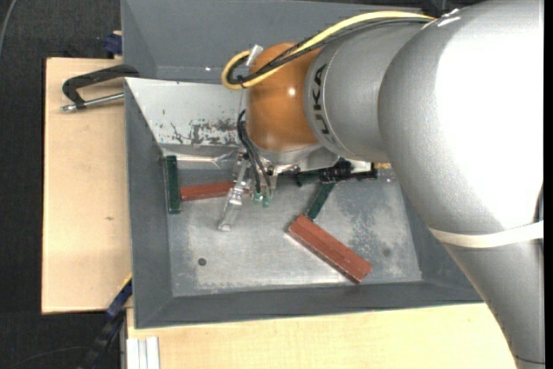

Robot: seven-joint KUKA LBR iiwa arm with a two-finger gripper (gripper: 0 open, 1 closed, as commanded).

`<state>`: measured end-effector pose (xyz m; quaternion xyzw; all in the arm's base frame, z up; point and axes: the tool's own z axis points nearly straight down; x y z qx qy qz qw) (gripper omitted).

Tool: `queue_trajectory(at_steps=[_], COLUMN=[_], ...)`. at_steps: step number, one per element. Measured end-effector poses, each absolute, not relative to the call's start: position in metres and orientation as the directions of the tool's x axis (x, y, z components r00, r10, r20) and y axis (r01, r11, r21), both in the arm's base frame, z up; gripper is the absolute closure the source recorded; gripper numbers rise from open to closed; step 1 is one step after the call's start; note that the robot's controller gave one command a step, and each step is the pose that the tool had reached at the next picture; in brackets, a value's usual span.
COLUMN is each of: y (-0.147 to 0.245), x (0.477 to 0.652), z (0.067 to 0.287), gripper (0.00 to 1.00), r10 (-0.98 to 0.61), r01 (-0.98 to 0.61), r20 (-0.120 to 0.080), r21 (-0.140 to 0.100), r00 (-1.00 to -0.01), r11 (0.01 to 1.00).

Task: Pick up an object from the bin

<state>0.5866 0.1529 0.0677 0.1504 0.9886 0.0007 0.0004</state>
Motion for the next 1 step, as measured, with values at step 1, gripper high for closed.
queue_trajectory(at_steps=[1], y=[0.1536], x=[0.5871], z=[0.0708], gripper=[1.00], r10=[0.298], r01=[0.298], r20=[-0.002], r21=[0.004], r00=[-0.955], r11=[0.955])
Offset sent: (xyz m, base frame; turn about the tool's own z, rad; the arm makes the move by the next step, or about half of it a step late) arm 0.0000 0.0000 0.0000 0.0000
